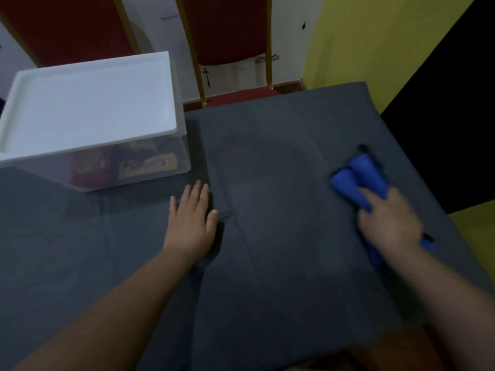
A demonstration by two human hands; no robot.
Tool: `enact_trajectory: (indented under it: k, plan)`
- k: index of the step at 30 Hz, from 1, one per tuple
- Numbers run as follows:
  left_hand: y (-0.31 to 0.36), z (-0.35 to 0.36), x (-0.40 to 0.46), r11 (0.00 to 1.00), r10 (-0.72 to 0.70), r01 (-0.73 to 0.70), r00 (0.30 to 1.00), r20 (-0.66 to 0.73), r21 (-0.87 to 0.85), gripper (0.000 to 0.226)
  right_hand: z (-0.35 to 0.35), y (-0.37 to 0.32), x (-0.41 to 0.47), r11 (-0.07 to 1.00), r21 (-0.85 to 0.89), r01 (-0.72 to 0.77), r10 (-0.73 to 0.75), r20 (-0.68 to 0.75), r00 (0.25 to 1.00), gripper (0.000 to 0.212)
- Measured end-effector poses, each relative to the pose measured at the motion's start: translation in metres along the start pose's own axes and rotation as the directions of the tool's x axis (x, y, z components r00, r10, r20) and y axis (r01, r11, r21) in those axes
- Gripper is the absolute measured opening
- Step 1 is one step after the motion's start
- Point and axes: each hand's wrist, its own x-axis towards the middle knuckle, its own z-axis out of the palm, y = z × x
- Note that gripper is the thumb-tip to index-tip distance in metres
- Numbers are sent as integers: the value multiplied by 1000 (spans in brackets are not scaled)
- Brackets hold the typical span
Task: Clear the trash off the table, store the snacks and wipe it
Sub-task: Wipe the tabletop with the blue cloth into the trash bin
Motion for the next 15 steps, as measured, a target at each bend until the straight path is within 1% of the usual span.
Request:
enact_trajectory:
  k: [2,4,6,8,9,10,12,13,15]
  plan:
    - [10,3,5,999,31,-32,999,29,34,73,-7,44,29,981,-66,-185,183,-35,983,36]
    - [16,6,12,998,36,-38,998,45,56,72,-10,62,51,951,-101,-292,294,0,956,38]
    - [22,8,18,998,19,-21,999,42,62,72,-9,55,69,940,-77,-333,336,29,942,38]
    - [27,10,23,999,-3,2,1000,23,54,73,-5,19,83,943,-60,-327,329,21,944,35]
    - [31,10,25,999,-12,12,1000,6,44,75,-2,-8,87,960,-58,-273,274,15,962,33]
    - [34,11,27,999,-19,20,1000,-15,31,78,3,-37,88,982,-55,-181,182,13,983,31]
    - [41,12,31,1000,-26,27,998,-54,7,81,10,-99,77,998,-17,55,-54,40,998,31]
    - [44,12,31,1000,-24,24,997,-75,-3,81,12,-127,65,984,15,177,-177,64,982,31]
    - [46,13,34,999,-29,26,993,-113,-31,79,17,-170,34,907,67,415,-420,119,900,31]
